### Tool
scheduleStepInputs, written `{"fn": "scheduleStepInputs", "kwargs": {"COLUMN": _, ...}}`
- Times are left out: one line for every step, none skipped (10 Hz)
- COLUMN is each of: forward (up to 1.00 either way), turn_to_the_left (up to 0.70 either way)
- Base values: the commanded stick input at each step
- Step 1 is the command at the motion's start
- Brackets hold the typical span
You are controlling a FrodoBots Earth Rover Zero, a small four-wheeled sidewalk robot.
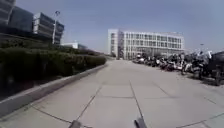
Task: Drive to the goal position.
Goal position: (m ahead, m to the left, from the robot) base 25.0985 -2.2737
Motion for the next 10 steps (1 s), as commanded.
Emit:
{"fn": "scheduleStepInputs", "kwargs": {"forward": 0.7, "turn_to_the_left": 0.01}}
{"fn": "scheduleStepInputs", "kwargs": {"forward": 0.7, "turn_to_the_left": 0.01}}
{"fn": "scheduleStepInputs", "kwargs": {"forward": 0.7, "turn_to_the_left": 0.01}}
{"fn": "scheduleStepInputs", "kwargs": {"forward": 0.7, "turn_to_the_left": 0.01}}
{"fn": "scheduleStepInputs", "kwargs": {"forward": 0.7, "turn_to_the_left": 0.01}}
{"fn": "scheduleStepInputs", "kwargs": {"forward": 0.7, "turn_to_the_left": -0.09}}
{"fn": "scheduleStepInputs", "kwargs": {"forward": 0.7, "turn_to_the_left": -0.24}}
{"fn": "scheduleStepInputs", "kwargs": {"forward": 0.7, "turn_to_the_left": -0.29}}
{"fn": "scheduleStepInputs", "kwargs": {"forward": 0.7, "turn_to_the_left": -0.33}}
{"fn": "scheduleStepInputs", "kwargs": {"forward": 0.7, "turn_to_the_left": -0.2}}
